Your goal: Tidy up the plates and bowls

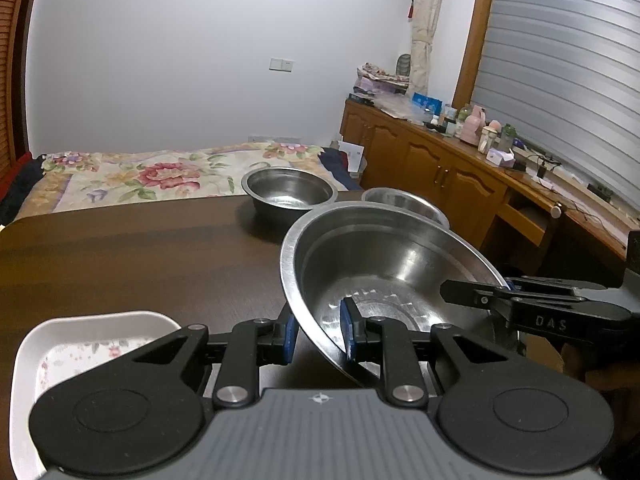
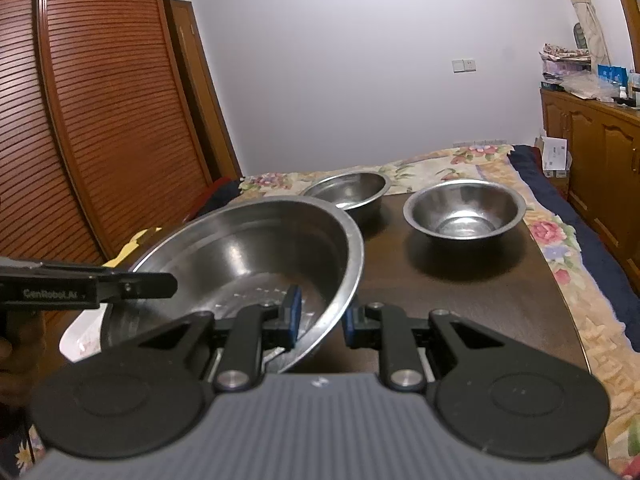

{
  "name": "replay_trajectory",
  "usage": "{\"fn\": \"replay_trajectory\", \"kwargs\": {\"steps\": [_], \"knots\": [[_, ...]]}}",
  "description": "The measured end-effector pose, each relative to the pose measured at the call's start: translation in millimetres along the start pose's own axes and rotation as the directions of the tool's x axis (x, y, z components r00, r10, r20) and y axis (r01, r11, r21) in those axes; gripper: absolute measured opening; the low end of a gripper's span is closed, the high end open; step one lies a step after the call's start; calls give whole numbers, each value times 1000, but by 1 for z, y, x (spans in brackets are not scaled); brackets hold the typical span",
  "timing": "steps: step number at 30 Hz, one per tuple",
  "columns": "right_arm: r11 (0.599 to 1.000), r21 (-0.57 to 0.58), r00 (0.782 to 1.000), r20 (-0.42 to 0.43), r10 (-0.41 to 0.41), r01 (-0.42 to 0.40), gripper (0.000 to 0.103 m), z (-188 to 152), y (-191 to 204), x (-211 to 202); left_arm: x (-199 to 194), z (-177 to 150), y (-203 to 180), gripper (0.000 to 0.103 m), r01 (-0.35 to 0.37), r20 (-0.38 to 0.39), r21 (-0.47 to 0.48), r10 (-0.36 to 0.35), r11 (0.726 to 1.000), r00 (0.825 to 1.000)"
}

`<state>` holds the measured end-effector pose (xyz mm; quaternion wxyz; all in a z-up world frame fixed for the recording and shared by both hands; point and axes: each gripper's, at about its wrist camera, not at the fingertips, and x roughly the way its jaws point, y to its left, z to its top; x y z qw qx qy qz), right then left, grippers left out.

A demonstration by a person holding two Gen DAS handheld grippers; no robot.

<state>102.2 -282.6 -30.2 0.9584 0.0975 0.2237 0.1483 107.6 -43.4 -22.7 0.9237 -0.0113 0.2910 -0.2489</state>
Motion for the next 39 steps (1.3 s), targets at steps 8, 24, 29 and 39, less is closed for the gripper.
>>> {"fn": "replay_trajectory", "kwargs": {"steps": [8, 24, 29, 39], "knots": [[1000, -1, 1000, -23, 7, -7, 23, -9, 0, 0, -7, -15, 1, 25, -9, -19, -3, 9, 1000, 1000], [1000, -11, 997, -72, 24, -25, 23, -21, 9, 5, -4, -32, 7, 25, -25, -60, -6, 25, 1000, 998], [1000, -7, 996, -81, 23, -24, 23, -24, 8, 6, -2, -37, 8, 25, -25, -72, -3, 25, 1000, 997], [1000, -1, 996, -92, 22, -22, 23, -25, 8, 10, 5, -36, 8, 26, -24, -82, -8, 23, 1000, 996]]}}
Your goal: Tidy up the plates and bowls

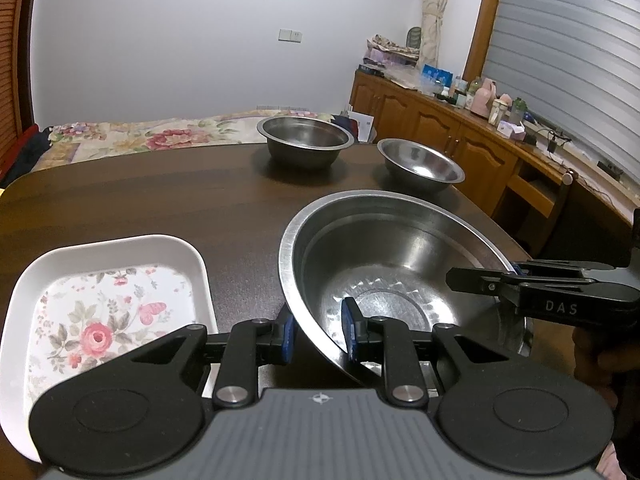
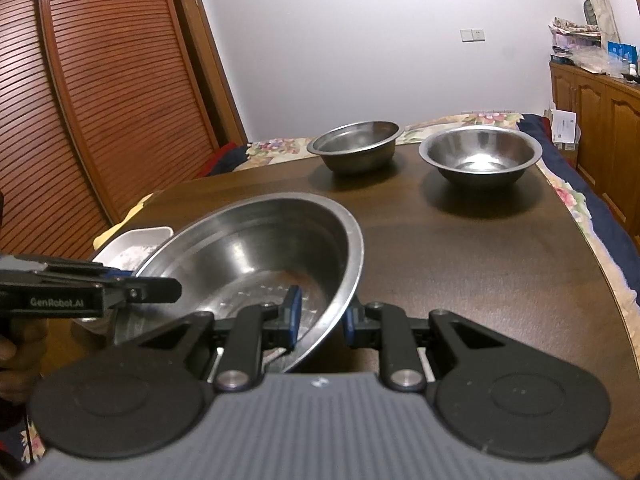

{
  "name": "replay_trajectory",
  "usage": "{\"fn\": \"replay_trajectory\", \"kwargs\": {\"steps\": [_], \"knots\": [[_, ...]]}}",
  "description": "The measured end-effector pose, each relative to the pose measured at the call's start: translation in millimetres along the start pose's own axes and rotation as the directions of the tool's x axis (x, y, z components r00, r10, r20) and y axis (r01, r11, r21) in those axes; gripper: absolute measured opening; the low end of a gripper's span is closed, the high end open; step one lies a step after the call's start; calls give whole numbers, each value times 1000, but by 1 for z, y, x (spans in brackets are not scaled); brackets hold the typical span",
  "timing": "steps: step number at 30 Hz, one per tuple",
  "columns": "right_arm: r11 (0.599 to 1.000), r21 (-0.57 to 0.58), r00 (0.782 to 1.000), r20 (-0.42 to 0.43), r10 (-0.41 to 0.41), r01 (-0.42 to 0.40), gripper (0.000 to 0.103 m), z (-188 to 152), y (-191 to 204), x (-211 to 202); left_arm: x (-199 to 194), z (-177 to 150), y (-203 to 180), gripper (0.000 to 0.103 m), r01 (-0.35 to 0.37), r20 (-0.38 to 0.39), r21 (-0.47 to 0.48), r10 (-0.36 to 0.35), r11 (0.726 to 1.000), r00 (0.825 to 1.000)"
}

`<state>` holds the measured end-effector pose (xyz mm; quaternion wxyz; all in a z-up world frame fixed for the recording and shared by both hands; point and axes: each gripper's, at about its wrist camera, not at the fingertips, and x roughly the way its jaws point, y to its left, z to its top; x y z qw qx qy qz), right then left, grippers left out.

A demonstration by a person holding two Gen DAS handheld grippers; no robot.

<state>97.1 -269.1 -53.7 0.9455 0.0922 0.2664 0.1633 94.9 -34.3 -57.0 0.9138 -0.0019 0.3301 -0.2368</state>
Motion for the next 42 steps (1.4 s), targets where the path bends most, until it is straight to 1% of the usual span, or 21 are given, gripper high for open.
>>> {"fn": "replay_trajectory", "kwargs": {"steps": [13, 18, 31, 37, 42], "knots": [[1000, 14, 1000, 11, -7, 7, 24, 1, -6, -4, 0, 1, -1, 27, -8, 6, 4, 8, 1000, 1000], [1000, 16, 999, 37, -22, 22, 24, 7, -13, -13, -5, 4, 1, 29, -18, 24, 0, 18, 1000, 1000], [998, -9, 990, 128, -62, 64, 24, 36, -23, -40, -25, 32, 6, 30, -50, 101, 12, 49, 999, 994], [998, -32, 986, 160, -46, 52, 24, 51, -21, -48, -31, 52, -8, 30, -66, 135, 86, 54, 994, 989], [998, -47, 983, 183, -25, 35, 24, 78, -25, -47, -30, 79, -18, 34, -79, 169, 153, 53, 985, 984]]}}
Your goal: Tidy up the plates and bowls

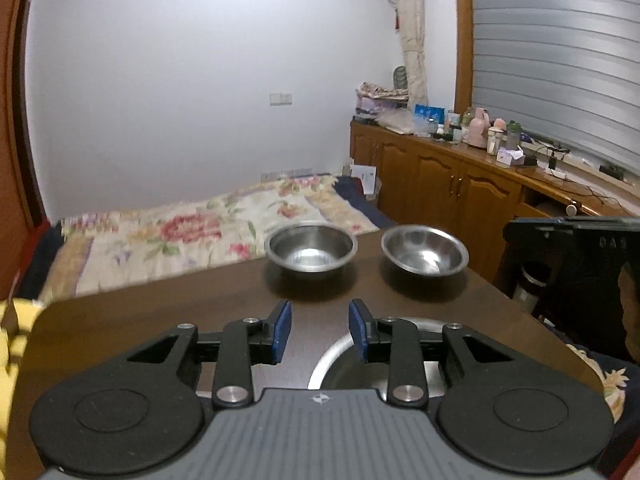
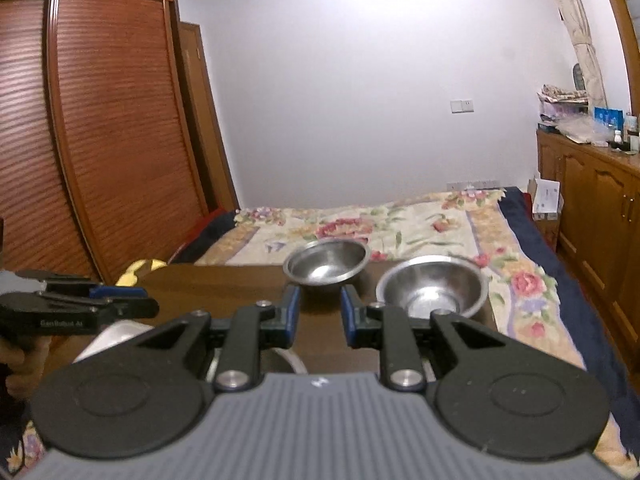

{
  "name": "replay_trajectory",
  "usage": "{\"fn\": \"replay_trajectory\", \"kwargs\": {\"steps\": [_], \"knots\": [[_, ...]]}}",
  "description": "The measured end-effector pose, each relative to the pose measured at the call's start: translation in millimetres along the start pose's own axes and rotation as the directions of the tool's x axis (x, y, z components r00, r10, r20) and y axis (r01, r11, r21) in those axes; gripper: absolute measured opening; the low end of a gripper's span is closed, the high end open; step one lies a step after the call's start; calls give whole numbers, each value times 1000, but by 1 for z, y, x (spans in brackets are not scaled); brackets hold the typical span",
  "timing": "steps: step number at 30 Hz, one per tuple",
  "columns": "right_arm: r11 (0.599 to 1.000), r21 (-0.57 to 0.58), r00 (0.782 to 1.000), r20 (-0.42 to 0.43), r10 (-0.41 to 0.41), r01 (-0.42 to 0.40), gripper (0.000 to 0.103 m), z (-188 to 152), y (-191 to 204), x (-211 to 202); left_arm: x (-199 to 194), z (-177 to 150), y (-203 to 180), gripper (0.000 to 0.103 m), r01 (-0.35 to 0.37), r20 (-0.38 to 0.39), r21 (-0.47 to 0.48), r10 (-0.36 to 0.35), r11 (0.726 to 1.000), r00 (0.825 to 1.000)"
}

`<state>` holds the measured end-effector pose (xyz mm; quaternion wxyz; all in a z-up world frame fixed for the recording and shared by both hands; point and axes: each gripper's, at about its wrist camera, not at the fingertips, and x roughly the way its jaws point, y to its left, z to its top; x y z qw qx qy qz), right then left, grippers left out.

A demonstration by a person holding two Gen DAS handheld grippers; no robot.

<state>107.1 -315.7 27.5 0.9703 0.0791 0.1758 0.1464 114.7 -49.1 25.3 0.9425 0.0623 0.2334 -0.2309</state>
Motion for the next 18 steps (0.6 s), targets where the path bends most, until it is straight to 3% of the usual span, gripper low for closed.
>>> {"fn": "replay_trajectory", "kwargs": {"steps": [3, 6, 12, 15, 18], "knots": [[1000, -1, 1000, 7, 13, -13, 24, 16, -4, 9, 9, 15, -1, 37, -3, 8, 32, 3, 999, 1000], [1000, -18, 1000, 9, 8, -8, 26, 29, -9, 22, 22, 28, 4, 52, -5, 10, 45, 4, 999, 1000], [999, -33, 1000, -27, 10, -11, 57, 43, -18, 55, 55, 44, 15, 75, -2, -18, 40, 3, 999, 1000], [998, -62, 998, -56, -5, 1, 71, 48, -21, 77, 72, 49, 21, 79, -1, -37, 34, 2, 999, 999], [997, -74, 994, -106, 12, -20, 71, 51, -26, 101, 92, 52, 24, 79, -2, -64, 38, 4, 999, 998]]}}
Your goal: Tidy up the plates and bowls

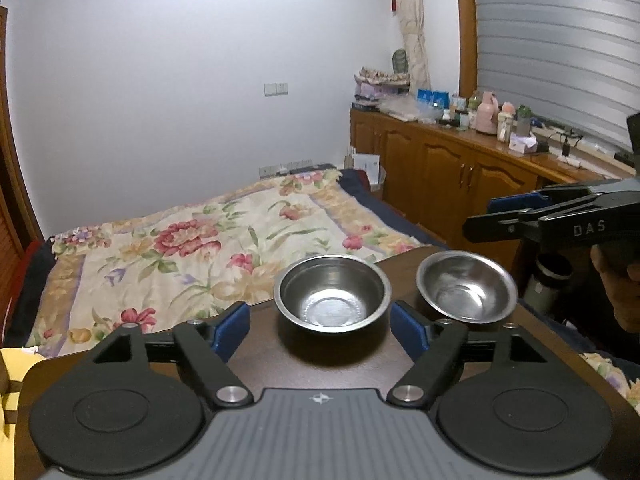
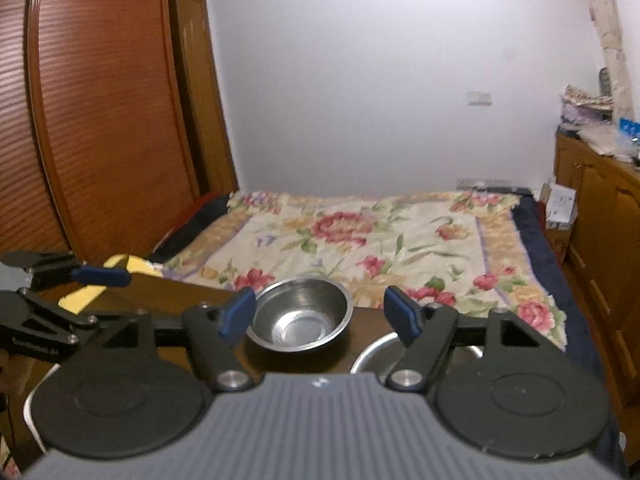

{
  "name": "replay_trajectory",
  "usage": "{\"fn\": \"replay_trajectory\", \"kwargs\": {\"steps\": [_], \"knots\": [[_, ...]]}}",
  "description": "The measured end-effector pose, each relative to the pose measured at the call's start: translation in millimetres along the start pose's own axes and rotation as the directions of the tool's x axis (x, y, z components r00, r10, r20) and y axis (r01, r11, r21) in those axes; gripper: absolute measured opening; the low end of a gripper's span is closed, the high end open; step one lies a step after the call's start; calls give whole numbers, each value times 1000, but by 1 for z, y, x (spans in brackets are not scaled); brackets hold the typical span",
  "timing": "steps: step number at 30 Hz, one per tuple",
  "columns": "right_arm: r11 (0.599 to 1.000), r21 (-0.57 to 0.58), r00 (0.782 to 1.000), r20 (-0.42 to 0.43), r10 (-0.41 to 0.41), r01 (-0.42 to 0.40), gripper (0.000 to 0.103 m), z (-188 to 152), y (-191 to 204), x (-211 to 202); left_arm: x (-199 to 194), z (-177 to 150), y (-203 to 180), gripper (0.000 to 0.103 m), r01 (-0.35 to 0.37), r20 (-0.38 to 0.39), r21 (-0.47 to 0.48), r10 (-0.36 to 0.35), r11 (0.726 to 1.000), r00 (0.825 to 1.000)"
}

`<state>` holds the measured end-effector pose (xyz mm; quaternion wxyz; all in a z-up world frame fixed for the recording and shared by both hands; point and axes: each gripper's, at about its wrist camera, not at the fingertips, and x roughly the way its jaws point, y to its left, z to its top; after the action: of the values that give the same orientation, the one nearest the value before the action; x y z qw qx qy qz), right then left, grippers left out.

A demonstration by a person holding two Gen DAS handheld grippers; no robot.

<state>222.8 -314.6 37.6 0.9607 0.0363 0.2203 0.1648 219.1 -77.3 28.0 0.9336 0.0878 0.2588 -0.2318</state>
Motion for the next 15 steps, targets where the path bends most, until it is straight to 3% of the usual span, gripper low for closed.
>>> {"fn": "replay_trajectory", "kwargs": {"steps": [4, 11, 15], "knots": [[1000, -19, 997, -74, 9, -10, 71, 3, -6, 34, 27, 4, 8, 77, 12, -45, -7, -12, 1000, 999], [999, 1, 983, -181, 35, -35, 62, 3, -16, 82, 75, 6, 20, 58, 28, -109, -34, -32, 999, 994], [999, 16, 974, -220, 49, -46, 59, 2, -19, 101, 100, 5, 30, 55, 42, -150, -82, -54, 996, 987]]}}
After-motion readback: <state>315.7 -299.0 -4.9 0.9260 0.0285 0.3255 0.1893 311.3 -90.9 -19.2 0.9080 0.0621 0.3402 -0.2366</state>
